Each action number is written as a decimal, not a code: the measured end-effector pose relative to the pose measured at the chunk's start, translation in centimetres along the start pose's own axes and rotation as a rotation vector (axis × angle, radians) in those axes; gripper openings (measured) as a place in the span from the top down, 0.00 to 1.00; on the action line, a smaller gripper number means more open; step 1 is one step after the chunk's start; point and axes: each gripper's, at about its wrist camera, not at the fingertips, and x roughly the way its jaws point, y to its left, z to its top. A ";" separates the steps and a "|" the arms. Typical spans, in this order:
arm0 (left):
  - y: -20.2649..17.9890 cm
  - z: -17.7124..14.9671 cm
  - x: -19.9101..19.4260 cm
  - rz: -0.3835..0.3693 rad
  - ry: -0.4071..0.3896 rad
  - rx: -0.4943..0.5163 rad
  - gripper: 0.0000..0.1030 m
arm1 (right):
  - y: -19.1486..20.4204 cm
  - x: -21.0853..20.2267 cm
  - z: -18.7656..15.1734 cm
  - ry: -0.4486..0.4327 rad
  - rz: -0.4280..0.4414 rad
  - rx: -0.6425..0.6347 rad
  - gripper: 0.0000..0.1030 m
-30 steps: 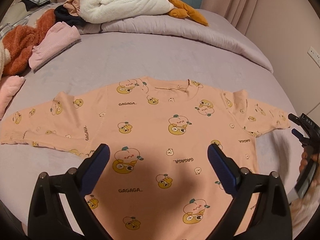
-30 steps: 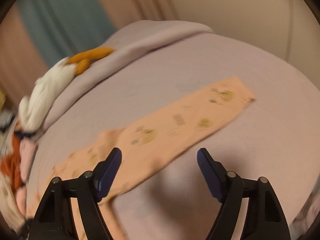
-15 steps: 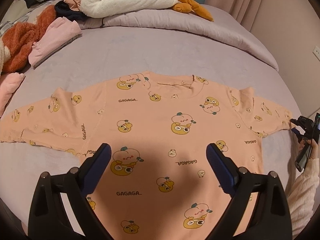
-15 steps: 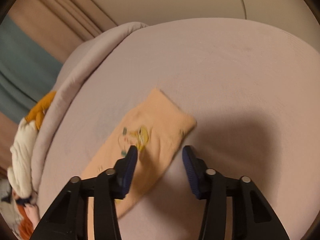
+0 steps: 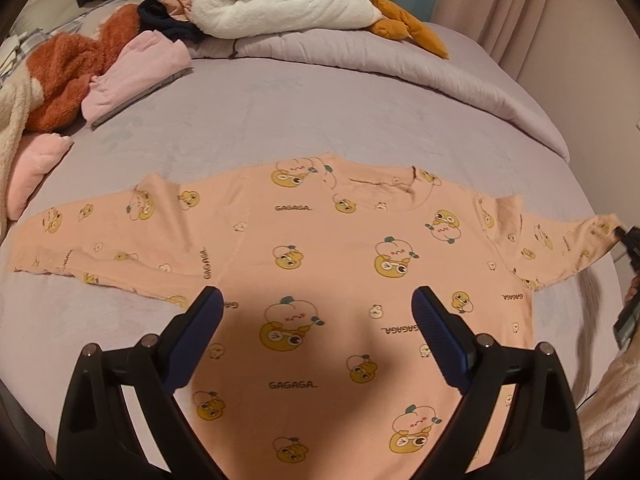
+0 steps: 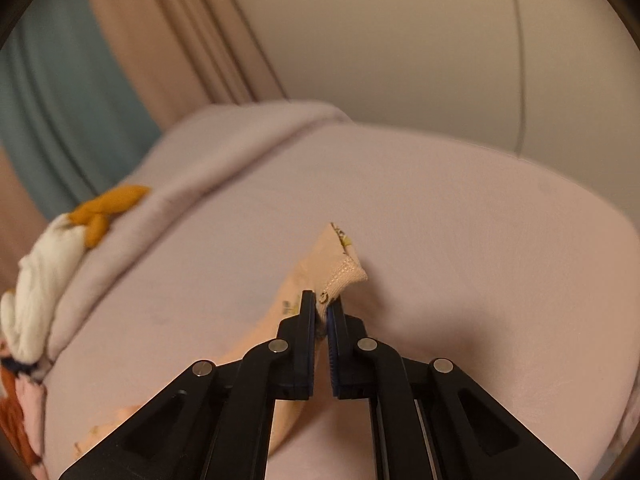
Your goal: Fold small clothes
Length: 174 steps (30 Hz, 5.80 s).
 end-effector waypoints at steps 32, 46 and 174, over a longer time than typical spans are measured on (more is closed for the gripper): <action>7.6 -1.1 -2.5 -0.021 -0.023 -0.115 0.12 | 22.2 -4.9 -14.8 0.192 0.524 -0.646 0.93; 8.2 -1.0 -1.2 -0.060 0.013 -0.131 0.12 | 23.4 -2.2 -23.5 0.457 0.535 -0.729 0.93; 9.6 2.7 9.5 0.032 0.124 -0.108 0.84 | 10.4 2.3 -19.0 0.419 0.173 -0.401 0.91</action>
